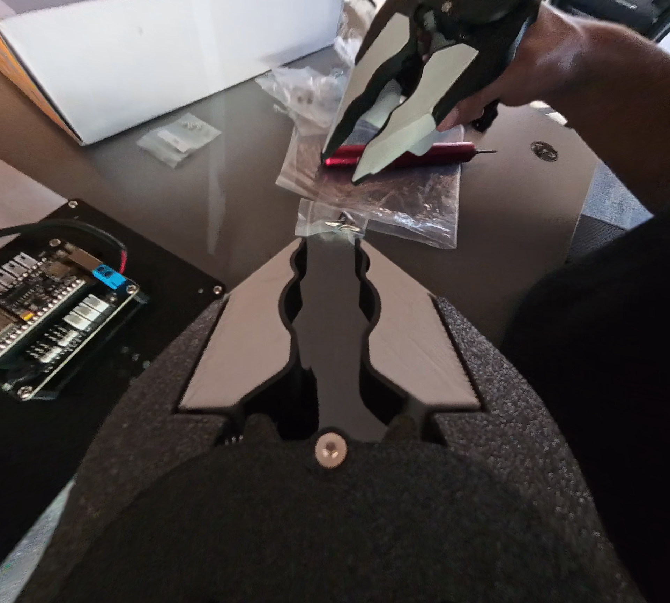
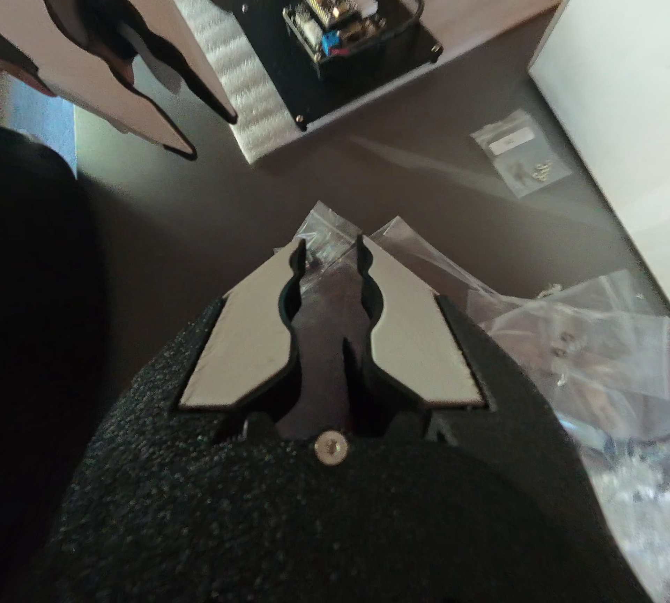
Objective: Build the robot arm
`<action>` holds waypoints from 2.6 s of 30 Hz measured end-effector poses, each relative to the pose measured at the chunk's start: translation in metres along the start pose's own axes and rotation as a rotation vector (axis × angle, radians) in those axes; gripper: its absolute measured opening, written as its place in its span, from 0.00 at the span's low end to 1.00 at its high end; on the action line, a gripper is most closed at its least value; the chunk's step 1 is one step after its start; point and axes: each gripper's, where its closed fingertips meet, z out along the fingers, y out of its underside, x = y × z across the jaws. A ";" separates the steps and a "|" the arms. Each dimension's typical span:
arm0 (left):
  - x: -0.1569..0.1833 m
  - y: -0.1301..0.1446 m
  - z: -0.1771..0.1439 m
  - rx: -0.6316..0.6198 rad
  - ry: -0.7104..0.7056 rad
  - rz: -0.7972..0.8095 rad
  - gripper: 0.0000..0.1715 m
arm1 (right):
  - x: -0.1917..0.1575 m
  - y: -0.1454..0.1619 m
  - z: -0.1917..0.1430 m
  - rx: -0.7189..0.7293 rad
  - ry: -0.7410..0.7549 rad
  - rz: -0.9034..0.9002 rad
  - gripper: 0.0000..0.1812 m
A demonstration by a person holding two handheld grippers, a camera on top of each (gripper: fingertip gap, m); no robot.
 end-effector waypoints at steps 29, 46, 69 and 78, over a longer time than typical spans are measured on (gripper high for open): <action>-0.018 0.029 -0.006 -0.061 -0.112 -0.056 0.15 | -0.011 0.006 0.063 -0.418 -0.331 -0.760 0.06; -0.009 0.014 0.001 0.051 0.025 -0.109 0.15 | -0.055 -0.053 0.032 -0.011 -0.228 -0.608 0.00; 0.010 -0.021 -0.016 0.233 0.117 -0.035 0.00 | -0.064 -0.089 -0.004 0.228 -0.277 -0.164 0.08; 0.016 -0.021 -0.019 0.220 0.133 -0.003 0.00 | -0.072 -0.087 0.003 0.210 -0.306 -0.182 0.10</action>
